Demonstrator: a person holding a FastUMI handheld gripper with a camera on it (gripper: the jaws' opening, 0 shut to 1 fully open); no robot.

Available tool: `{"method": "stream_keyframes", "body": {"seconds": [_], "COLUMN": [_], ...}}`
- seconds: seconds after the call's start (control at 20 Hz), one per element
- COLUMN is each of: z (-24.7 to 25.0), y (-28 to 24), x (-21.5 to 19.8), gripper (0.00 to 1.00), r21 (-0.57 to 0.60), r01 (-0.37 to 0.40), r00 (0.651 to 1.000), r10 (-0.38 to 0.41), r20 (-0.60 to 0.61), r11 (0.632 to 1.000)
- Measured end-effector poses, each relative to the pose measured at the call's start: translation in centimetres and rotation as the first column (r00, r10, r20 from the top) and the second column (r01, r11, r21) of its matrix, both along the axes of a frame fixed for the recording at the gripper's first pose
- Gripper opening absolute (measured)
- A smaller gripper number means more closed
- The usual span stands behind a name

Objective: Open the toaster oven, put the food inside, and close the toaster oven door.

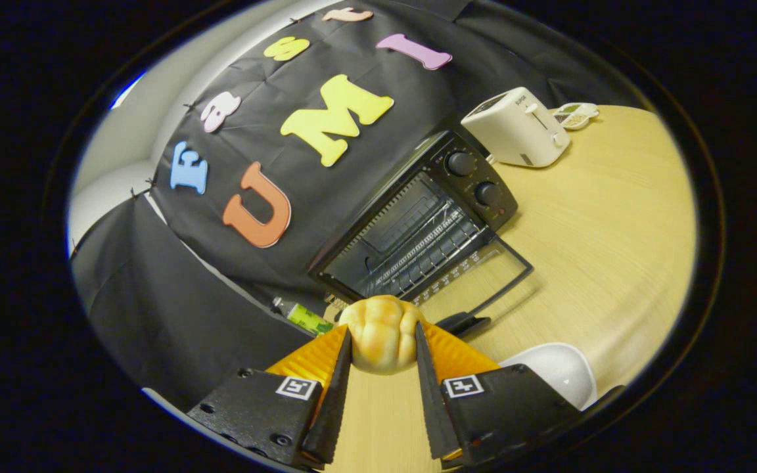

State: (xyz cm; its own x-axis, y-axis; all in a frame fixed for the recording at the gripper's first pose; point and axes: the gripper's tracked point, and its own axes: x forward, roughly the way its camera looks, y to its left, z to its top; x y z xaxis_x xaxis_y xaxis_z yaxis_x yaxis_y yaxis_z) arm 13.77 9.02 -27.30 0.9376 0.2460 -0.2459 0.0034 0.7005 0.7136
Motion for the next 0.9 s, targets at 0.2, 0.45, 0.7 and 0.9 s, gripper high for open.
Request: {"method": "stream_keyframes", "body": {"seconds": [0.2, 0.45, 0.7, 0.9], "z": [-0.1, 0.9, 0.5, -0.3], "y": [0.1, -0.6, -1.2, -1.9], "x": [5.1, 11.3, 16.0, 18.4], "gripper": [0.57, 0.57, 0.57, 0.57], "r21": [0.006, -0.071, -0.208, -0.308], "r01": [0.031, 0.066, 0.074, 0.108], "r00": [0.999, 0.998, 0.997, 0.994], "r10": [-0.031, -0.067, -0.078, -0.113], "r20": [-0.017, -0.005, -0.009, 0.001], "r11": [1.0, 0.995, 0.975, 0.945]}}
